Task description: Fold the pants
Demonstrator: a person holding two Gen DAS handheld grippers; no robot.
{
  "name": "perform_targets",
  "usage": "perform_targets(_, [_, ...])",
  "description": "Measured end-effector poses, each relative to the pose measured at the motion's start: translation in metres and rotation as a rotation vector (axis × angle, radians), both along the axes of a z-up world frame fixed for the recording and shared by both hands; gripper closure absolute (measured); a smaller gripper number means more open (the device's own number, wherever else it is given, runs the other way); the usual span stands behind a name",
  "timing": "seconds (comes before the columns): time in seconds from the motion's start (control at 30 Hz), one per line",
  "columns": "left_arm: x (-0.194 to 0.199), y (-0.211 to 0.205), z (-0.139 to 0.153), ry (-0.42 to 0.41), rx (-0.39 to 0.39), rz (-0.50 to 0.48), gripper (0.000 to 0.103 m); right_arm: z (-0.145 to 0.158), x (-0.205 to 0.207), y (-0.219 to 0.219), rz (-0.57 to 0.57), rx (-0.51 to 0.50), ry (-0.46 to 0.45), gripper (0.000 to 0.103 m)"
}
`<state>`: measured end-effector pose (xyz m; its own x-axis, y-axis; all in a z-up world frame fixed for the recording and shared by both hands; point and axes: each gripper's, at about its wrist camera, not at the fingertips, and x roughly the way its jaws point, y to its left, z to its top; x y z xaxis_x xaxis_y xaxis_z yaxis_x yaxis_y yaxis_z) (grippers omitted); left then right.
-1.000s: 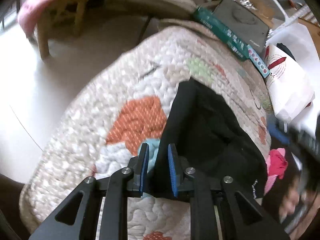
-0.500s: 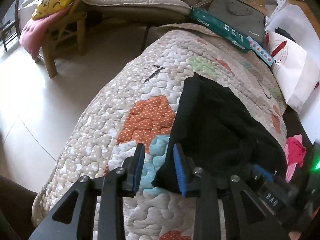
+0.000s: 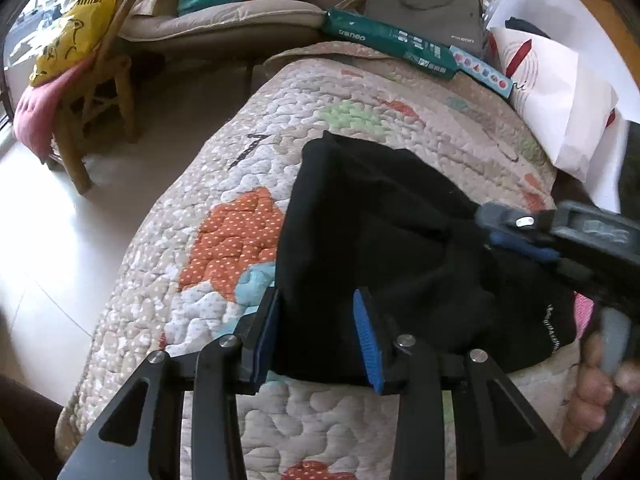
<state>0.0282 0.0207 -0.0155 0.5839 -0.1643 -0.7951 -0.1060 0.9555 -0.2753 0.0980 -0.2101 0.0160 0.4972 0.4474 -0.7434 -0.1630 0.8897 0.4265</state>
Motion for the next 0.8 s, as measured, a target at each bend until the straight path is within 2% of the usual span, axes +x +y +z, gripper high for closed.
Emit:
perform_targets(0.13, [0.000, 0.010, 0.003, 0.007, -0.009, 0.034, 0.067, -0.043, 0.024, 0.020, 0.020, -0.103, 0.143, 0.068])
perform_targets(0.2, [-0.001, 0.017, 0.005, 0.004, -0.009, 0.063, 0.066, -0.041, 0.020, 0.015, 0.007, -0.073, 0.103, 0.068])
perform_targets(0.27, [0.000, 0.022, 0.007, 0.002, -0.022, 0.079, 0.066, -0.024, 0.008, 0.001, -0.024, -0.030, 0.040, 0.067])
perform_targets(0.33, [0.001, 0.023, 0.010, -0.003, -0.034, 0.076, 0.066, -0.001, -0.014, -0.024, -0.072, -0.019, -0.047, 0.064])
perform_targets(0.37, [0.001, 0.023, 0.012, -0.007, -0.040, 0.067, 0.066, 0.008, -0.025, -0.035, -0.098, -0.030, -0.085, 0.059])
perform_targets(0.4, [0.002, 0.020, 0.016, -0.012, -0.045, 0.047, 0.066, 0.016, -0.039, -0.050, -0.137, -0.052, -0.130, 0.052])
perform_targets(0.5, [0.007, 0.006, 0.031, -0.018, -0.065, -0.027, 0.066, 0.021, -0.076, -0.102, -0.294, -0.088, -0.191, 0.046])
perform_targets(0.6, [0.019, -0.022, 0.049, -0.032, -0.058, -0.119, 0.060, 0.007, -0.094, -0.142, -0.434, 0.002, -0.159, 0.046])
perform_targets(0.67, [0.036, -0.058, 0.063, -0.034, -0.008, -0.221, 0.060, -0.008, -0.098, -0.162, -0.522, 0.065, -0.119, 0.046])
perform_targets(0.73, [0.051, -0.089, 0.070, -0.033, 0.000, -0.309, 0.059, -0.020, -0.100, -0.174, -0.579, 0.099, -0.076, 0.046])
perform_targets(0.8, [0.072, -0.128, 0.074, -0.005, -0.023, -0.410, 0.057, -0.030, -0.100, -0.179, -0.603, 0.090, -0.052, 0.046])
